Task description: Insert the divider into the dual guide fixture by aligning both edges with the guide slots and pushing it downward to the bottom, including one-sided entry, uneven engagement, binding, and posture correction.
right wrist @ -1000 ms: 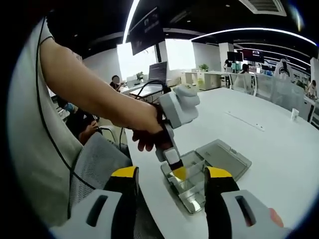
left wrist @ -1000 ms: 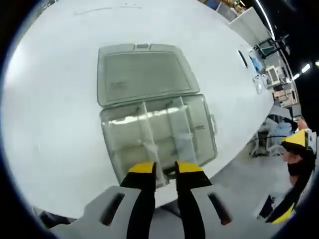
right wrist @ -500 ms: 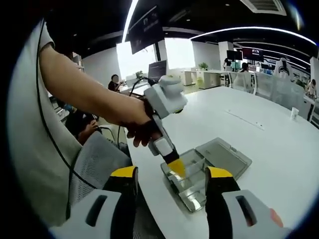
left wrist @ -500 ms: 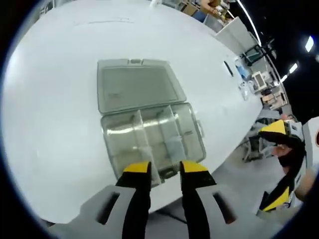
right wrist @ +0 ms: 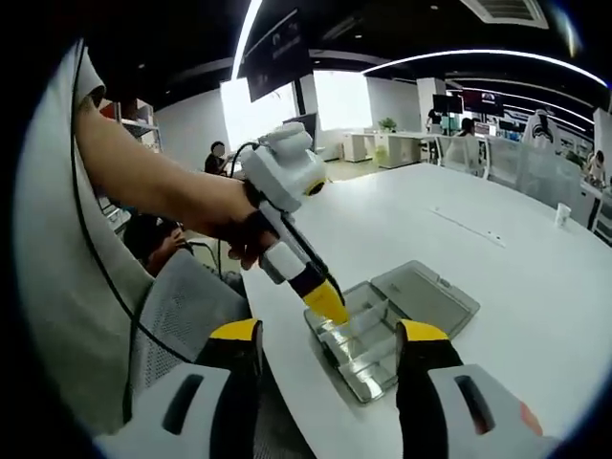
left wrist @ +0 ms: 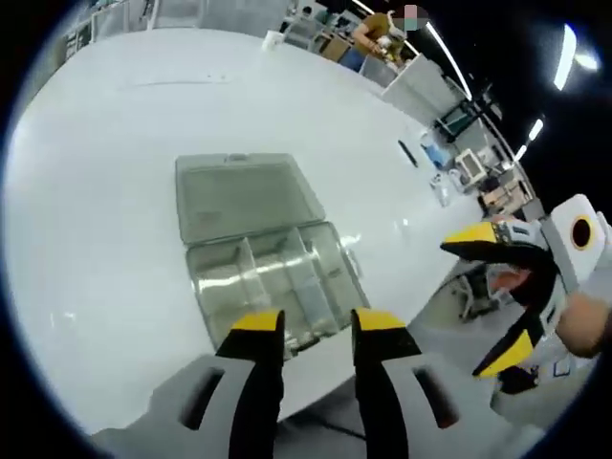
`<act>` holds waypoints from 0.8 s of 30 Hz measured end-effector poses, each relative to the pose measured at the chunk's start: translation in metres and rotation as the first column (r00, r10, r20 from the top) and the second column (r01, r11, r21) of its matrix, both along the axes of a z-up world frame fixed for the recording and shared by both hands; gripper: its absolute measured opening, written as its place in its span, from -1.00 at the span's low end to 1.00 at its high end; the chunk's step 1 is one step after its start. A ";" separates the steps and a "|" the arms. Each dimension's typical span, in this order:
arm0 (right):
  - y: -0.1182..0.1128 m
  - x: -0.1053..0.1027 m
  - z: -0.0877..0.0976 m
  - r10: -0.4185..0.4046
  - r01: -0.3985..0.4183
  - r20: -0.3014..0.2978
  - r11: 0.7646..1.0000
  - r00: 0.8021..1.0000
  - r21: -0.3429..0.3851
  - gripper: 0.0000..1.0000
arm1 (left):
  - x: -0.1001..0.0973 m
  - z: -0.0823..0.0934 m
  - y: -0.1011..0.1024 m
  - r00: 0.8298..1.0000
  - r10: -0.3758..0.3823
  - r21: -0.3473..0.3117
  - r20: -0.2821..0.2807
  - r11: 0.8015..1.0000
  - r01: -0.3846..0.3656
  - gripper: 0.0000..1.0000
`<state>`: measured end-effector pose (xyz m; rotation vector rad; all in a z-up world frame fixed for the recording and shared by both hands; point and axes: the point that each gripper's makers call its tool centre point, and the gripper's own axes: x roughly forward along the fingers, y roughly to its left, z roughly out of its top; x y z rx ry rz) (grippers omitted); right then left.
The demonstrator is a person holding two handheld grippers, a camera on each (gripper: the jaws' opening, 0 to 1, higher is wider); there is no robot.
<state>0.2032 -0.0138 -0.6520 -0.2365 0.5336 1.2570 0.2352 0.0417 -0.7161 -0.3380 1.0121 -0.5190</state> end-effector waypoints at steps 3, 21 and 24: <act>-0.002 0.001 -0.001 -0.004 0.004 0.002 1.000 1.000 -0.002 0.09 | 0.000 0.007 -0.002 0.999 -0.015 -0.015 0.036 1.000 0.016 -0.48; -0.011 0.008 0.000 -0.031 0.031 0.007 1.000 1.000 -0.004 0.14 | -0.013 0.027 -0.009 0.977 -0.063 -0.050 0.203 0.996 0.075 -0.34; -0.012 0.010 0.000 -0.031 0.031 0.009 0.999 0.999 -0.009 0.14 | -0.017 0.026 -0.009 0.974 -0.069 -0.047 0.214 0.996 0.081 -0.28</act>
